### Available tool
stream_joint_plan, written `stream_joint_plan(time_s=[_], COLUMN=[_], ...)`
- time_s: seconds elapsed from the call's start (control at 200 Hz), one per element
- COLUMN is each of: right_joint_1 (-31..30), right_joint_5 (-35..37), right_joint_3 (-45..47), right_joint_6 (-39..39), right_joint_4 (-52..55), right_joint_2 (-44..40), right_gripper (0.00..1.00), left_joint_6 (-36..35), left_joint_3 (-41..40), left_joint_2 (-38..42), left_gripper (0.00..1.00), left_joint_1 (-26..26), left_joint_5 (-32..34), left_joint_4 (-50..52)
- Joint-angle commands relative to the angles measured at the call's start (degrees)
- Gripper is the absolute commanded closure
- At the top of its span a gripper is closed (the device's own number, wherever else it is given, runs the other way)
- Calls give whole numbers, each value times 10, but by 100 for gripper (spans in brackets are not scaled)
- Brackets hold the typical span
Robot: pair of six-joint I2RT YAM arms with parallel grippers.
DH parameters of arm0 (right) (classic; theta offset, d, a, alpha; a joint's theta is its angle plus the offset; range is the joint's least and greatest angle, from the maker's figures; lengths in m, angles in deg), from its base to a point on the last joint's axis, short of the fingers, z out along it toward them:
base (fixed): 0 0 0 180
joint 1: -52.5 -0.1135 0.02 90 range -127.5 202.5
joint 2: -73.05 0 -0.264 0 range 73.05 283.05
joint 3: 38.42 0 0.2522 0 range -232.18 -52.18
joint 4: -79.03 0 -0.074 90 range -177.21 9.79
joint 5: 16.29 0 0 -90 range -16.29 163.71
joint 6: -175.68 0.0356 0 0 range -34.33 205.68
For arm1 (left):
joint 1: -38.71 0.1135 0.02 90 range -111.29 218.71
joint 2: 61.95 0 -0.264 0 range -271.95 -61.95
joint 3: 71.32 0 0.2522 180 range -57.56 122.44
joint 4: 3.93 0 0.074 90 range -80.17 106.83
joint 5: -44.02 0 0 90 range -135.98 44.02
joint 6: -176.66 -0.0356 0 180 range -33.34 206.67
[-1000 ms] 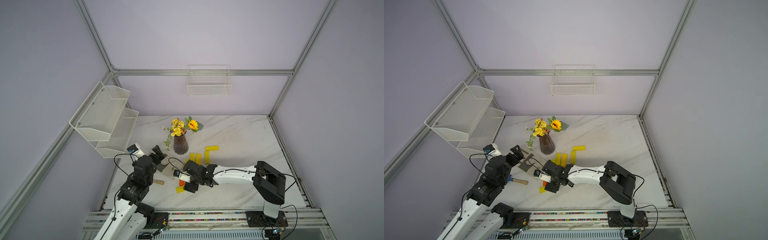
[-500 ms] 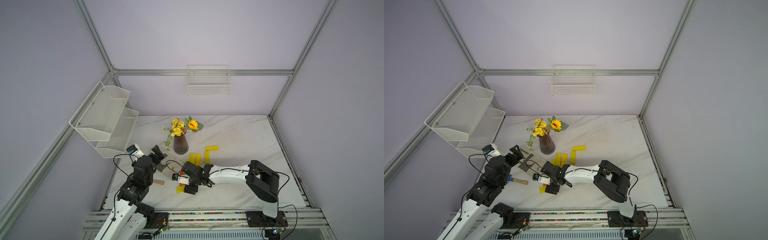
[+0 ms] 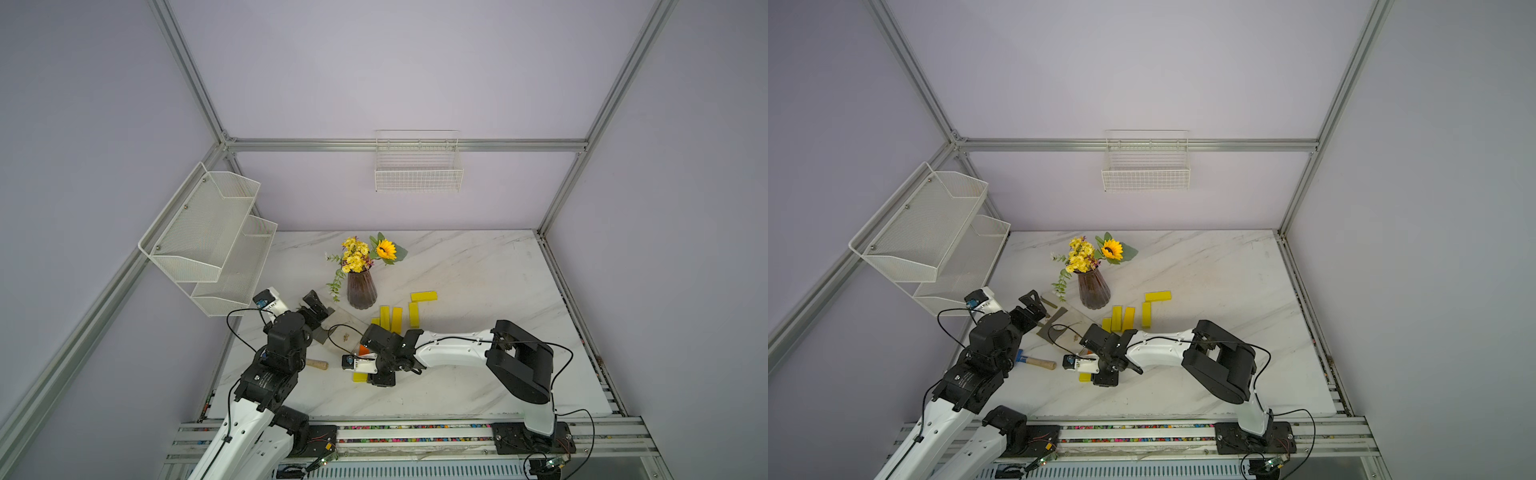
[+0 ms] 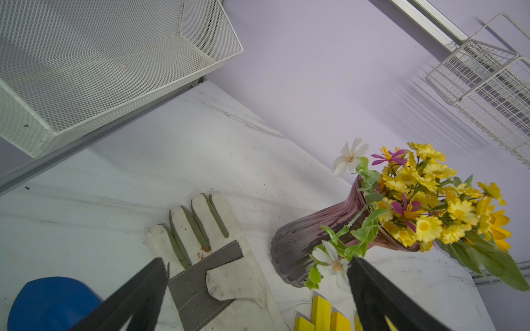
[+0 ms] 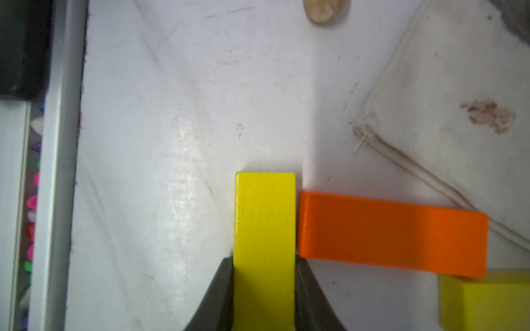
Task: Assemble the number 8 with building blocks
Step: Pick up the building block from the center of the board, then assemble the building block at the center of the board.
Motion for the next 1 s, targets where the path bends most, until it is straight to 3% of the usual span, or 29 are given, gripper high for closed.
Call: stream_joint_plan(time_s=[0.0,0.23,0.365,0.455,0.72,0.995], right_joint_1=[-2,33,117,192,361,412], right_joint_5=[19,29,19,12,-29,-88], right_joint_3=[40,108,158,167,177,188], right_joint_6=[-49,-156,-262,-290,-375,-413], right_joint_4=[11,-25,-51,-50,-12,8], right_joint_2=[-29,-172,-271,-303,-281,-237], right_gripper=[76,76,77,78,81,82], left_joint_6=[-2,-2,0,0,0,0], left_joint_3=[-2,-2,-2,-1,-1,2], left_joint_2=[6,4,4,4,-4,-17], left_gripper=[0,0,0,0,0,0], left_joint_1=[-2,-2,-2,-1,-2,-2], left_joint_5=[12,14,14,13,12,11], left_joint_4=[-20,-22,-22,-22,-26,-32])
